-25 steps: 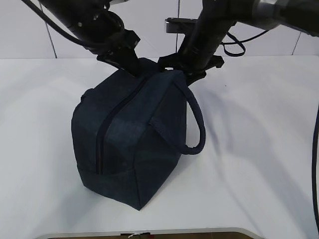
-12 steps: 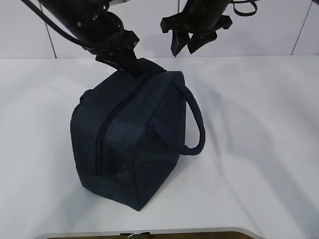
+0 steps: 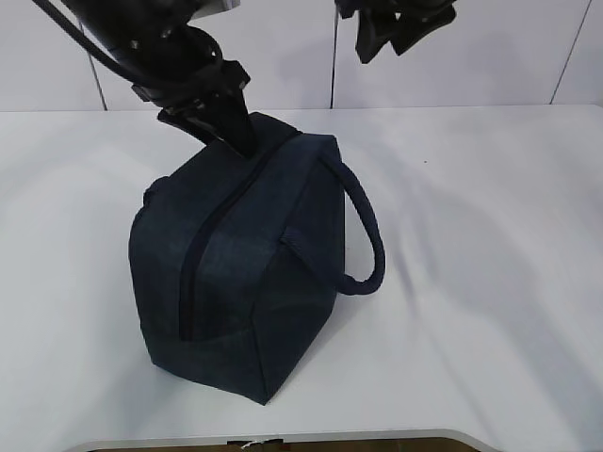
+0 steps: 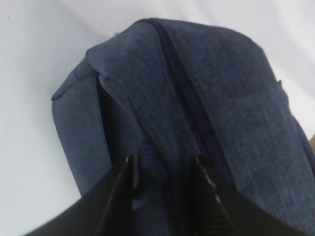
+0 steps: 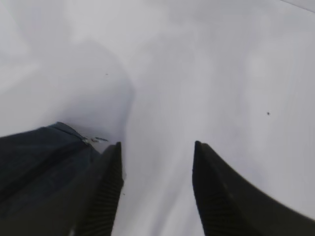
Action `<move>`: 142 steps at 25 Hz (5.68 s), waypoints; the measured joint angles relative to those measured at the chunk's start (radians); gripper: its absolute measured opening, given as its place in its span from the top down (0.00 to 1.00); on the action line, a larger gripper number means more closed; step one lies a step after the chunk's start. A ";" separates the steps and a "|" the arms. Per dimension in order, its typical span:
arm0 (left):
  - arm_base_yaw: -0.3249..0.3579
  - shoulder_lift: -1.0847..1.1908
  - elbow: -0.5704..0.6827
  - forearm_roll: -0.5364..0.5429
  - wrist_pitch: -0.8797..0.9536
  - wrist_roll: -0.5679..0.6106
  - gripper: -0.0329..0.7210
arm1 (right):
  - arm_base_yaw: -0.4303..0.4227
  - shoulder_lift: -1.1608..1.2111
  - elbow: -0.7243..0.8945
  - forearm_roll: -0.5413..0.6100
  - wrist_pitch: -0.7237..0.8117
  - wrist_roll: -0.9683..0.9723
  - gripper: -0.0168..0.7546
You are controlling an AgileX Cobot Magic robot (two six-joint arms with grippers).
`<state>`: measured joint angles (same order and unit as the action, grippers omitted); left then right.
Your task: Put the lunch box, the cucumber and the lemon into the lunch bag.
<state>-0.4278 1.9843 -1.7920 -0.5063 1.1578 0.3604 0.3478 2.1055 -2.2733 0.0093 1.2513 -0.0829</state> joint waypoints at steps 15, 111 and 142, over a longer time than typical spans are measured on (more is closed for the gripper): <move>0.057 -0.033 0.000 0.000 0.061 -0.054 0.35 | -0.001 -0.191 0.237 -0.090 0.002 -0.007 0.48; 0.154 -1.577 0.681 0.207 0.115 -0.178 0.63 | -0.001 -1.431 1.185 0.026 0.014 -0.022 0.48; 0.154 -1.973 1.202 0.215 0.091 -0.178 0.64 | -0.001 -1.996 1.711 0.034 -0.054 -0.110 0.47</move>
<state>-0.2735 0.0110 -0.5903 -0.2912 1.2490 0.1823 0.3472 0.1099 -0.5626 0.0433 1.1976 -0.1929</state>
